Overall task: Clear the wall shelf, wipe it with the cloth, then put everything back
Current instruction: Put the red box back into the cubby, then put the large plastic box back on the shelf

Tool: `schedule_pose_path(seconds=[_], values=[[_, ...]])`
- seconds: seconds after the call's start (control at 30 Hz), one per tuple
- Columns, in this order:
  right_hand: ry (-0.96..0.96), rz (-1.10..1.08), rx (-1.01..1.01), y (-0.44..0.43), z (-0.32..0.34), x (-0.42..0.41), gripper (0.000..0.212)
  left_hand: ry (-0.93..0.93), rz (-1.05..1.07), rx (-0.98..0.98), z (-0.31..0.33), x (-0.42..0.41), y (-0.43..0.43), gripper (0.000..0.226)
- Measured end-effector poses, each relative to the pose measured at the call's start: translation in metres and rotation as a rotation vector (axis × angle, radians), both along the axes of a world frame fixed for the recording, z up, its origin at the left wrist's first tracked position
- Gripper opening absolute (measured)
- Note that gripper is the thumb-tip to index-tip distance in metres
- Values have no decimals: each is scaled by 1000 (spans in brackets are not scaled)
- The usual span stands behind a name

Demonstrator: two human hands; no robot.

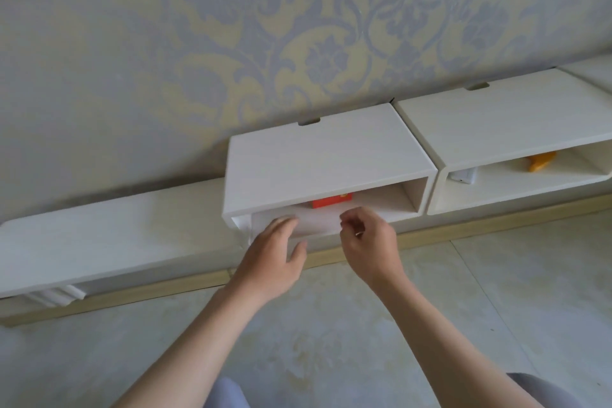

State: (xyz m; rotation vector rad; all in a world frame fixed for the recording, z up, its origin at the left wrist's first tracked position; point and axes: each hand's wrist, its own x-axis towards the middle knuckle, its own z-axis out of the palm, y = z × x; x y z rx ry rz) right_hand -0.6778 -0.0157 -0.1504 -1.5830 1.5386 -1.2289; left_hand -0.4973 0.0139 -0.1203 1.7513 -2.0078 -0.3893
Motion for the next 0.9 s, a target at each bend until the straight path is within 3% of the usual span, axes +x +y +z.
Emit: schedule_pose_path(seconds=[0.2, 0.5, 0.9], values=[[0, 229, -59, 16, 30, 36, 15, 142, 14, -166, 19, 26, 36, 27], [-1, 476, -97, 23, 94, 105, 18, 298, 211, -267, 79, 69, 58, 23], [56, 520, 192, 88, 318, 126, 16, 402, 453, -46, 305, 113, 129, 20]])
